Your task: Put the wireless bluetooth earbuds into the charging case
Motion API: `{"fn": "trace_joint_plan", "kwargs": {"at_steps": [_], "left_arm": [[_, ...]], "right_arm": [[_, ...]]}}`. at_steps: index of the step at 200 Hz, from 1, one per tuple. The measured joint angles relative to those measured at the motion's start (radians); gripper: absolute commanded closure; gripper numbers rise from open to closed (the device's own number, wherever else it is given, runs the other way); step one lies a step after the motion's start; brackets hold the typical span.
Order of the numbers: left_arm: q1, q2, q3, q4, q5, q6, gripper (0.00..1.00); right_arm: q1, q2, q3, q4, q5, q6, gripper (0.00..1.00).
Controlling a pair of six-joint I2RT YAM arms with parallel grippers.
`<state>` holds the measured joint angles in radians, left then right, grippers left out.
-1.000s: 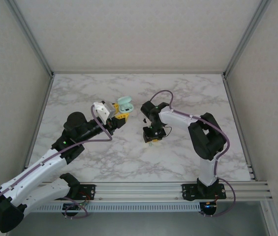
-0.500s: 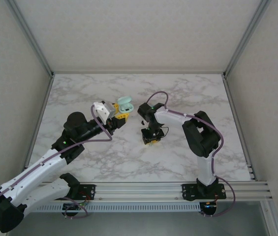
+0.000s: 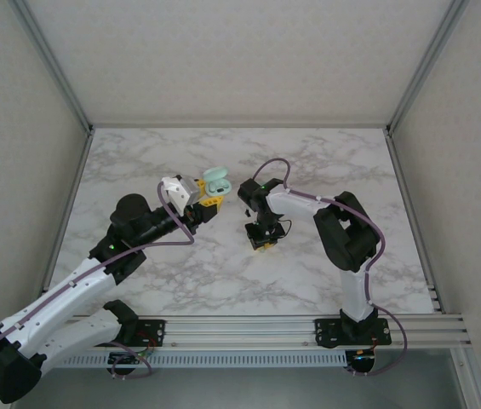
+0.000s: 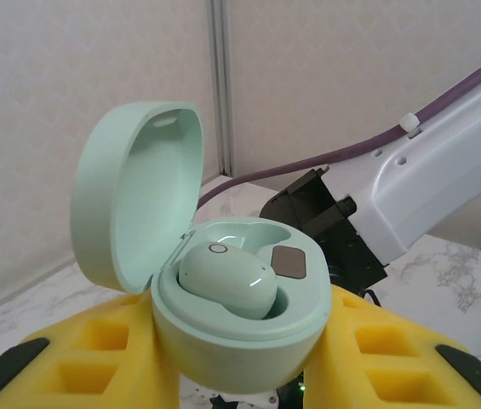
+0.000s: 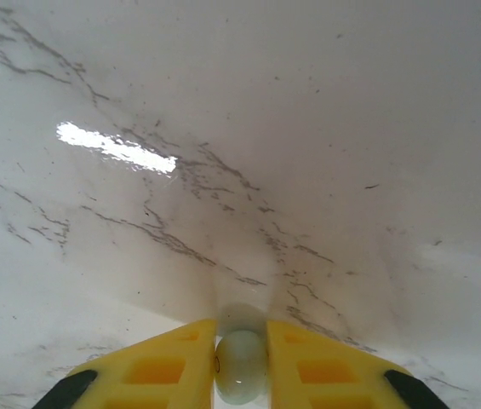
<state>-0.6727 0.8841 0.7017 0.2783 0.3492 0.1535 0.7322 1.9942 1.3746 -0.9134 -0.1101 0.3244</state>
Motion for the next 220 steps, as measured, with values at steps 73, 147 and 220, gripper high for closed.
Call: {"fn": "trace_joint_plan", "kwargs": {"at_steps": [73, 147, 220], "left_arm": [[0.000, 0.000, 0.000, -0.015, 0.000, 0.001, 0.86], [0.000, 0.032, 0.000, -0.014, 0.007, 0.004, 0.86], [0.000, 0.089, 0.004, -0.015, 0.088, 0.026, 0.86]], "right_arm": [[-0.039, -0.350, -0.067, 0.084, -0.127, 0.058, 0.83], [-0.218, -0.703, -0.118, 0.329, -0.608, 0.229, 0.83], [-0.212, -0.740, -0.095, 0.457, -0.730, 0.326, 0.82]]}}
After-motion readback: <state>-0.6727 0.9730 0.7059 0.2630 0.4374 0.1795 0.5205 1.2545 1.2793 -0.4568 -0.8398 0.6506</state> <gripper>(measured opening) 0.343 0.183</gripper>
